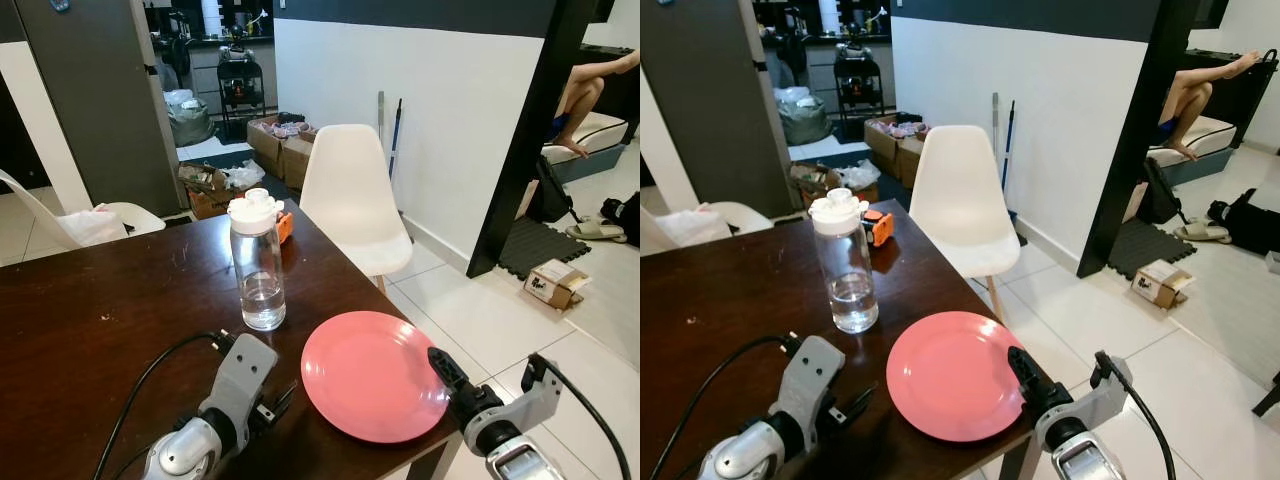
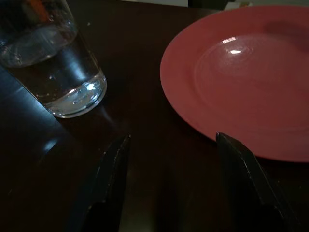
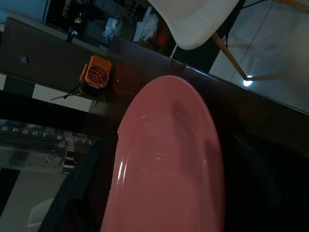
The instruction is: Setting the table
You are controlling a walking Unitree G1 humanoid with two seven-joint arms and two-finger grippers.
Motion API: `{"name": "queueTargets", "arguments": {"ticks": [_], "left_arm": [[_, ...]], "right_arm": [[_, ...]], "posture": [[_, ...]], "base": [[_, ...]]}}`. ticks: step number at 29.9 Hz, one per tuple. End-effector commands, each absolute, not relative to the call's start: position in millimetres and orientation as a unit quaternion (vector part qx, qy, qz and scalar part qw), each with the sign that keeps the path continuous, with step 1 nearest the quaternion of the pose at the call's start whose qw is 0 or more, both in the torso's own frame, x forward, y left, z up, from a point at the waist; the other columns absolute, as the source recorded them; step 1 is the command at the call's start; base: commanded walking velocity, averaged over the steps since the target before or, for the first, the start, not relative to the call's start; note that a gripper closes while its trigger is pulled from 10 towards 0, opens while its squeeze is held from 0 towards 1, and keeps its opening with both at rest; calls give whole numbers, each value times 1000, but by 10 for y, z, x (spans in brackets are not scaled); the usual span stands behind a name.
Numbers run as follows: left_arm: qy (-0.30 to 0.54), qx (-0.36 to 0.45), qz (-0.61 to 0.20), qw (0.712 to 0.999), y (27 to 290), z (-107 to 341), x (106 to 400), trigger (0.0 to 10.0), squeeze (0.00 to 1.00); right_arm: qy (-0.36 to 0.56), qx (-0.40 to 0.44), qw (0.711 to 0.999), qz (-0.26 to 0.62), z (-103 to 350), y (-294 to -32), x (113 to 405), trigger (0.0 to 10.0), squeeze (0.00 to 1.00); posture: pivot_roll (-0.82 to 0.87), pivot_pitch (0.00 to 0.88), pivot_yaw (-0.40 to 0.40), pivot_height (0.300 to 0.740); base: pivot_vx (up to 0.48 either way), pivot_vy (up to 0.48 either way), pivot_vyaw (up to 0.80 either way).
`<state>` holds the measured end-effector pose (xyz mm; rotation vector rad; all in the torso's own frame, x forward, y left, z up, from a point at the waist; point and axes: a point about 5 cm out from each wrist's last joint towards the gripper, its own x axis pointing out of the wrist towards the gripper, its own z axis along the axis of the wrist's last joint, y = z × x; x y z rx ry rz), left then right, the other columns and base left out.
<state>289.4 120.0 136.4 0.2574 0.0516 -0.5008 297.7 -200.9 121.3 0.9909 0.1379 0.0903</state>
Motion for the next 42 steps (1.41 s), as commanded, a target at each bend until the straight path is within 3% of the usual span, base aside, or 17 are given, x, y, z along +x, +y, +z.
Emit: {"name": "queueTargets", "arguments": {"ticks": [1, 4, 20, 36, 39, 42], "left_arm": [[32, 130, -240, 962, 1236, 1347, 2883, 10000, 0], [30, 130, -238, 962, 1239, 1355, 2886, 10000, 0], [23, 128, -229, 965, 1244, 1368, 2907, 10000, 0], [18, 125, -216, 968, 1295, 1409, 2945, 10000, 0], [6, 76, -182, 980, 1454, 1563, 3028, 10000, 0], [-4, -2, -154, 988, 1865, 1830, 3121, 10000, 0]], "right_arm": [[104, 486, 868, 19, 1038, -2023, 2927, 5529, 0], [139, 498, 856, 12, 951, -2015, 2929, 0, 0], [248, 479, 829, 146, 835, -1617, 2805, 0, 0], [151, 462, 841, 238, 1106, -1587, 2744, 0, 0], [147, 460, 840, 249, 1135, -1574, 2734, 0, 0], [113, 468, 834, 270, 1229, -1577, 2747, 471, 0]], "posture": [[28, 88, 100, 740], [29, 87, 100, 740], [25, 68, 87, 740], [16, 67, 101, 740], [13, 67, 102, 740], [20, 65, 103, 740]], "base": [[0, 0, 0], [0, 0, 0], [0, 0, 0], [0, 0, 0], [0, 0, 0], [0, 0, 0]]}}
